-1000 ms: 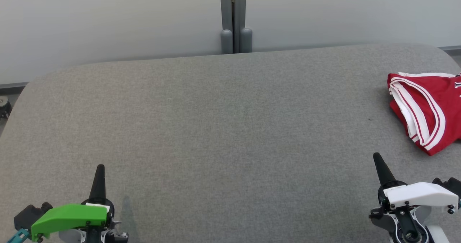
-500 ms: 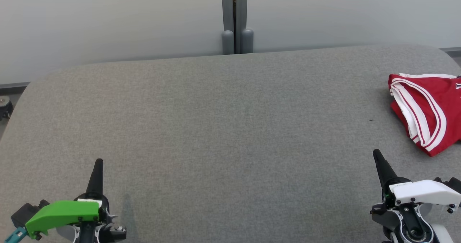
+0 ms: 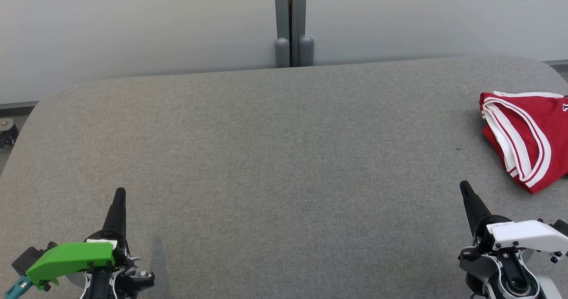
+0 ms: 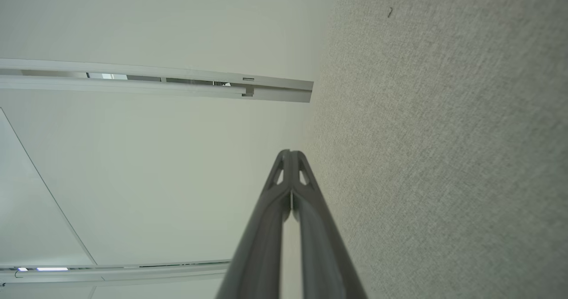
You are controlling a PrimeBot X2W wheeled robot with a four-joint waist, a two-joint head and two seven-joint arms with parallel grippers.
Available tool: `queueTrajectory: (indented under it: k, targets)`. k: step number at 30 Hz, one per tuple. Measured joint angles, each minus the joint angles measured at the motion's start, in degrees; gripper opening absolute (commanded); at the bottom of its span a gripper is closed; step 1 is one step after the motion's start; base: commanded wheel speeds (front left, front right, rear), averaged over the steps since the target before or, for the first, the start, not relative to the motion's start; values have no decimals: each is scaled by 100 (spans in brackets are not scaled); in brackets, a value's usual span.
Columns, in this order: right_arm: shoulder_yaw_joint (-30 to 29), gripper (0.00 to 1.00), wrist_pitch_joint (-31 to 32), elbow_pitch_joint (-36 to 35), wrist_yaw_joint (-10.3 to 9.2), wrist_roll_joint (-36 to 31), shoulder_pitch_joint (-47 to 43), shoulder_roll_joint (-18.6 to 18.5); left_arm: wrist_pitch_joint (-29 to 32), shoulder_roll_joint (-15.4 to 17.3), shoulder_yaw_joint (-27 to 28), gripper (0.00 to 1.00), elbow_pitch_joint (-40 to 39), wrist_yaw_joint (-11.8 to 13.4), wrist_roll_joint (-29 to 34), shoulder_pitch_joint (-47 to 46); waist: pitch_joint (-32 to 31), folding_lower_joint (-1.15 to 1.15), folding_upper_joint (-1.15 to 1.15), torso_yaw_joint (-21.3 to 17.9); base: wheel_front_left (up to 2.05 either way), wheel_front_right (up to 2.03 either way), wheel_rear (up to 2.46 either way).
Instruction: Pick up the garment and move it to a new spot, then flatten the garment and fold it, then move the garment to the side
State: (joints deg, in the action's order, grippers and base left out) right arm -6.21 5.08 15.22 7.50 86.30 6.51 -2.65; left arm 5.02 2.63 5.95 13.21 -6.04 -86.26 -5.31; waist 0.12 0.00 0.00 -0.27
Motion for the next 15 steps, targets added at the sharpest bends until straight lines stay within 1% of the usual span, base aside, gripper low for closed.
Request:
queueTrajectory:
  k: [15]
  targets:
    - [-42, 0, 148, -47, 0, 572, 16, -5, 151, 2, 65, 0, -54, 7, -586, -73, -17, 0, 0, 26, 0, 0, 0]
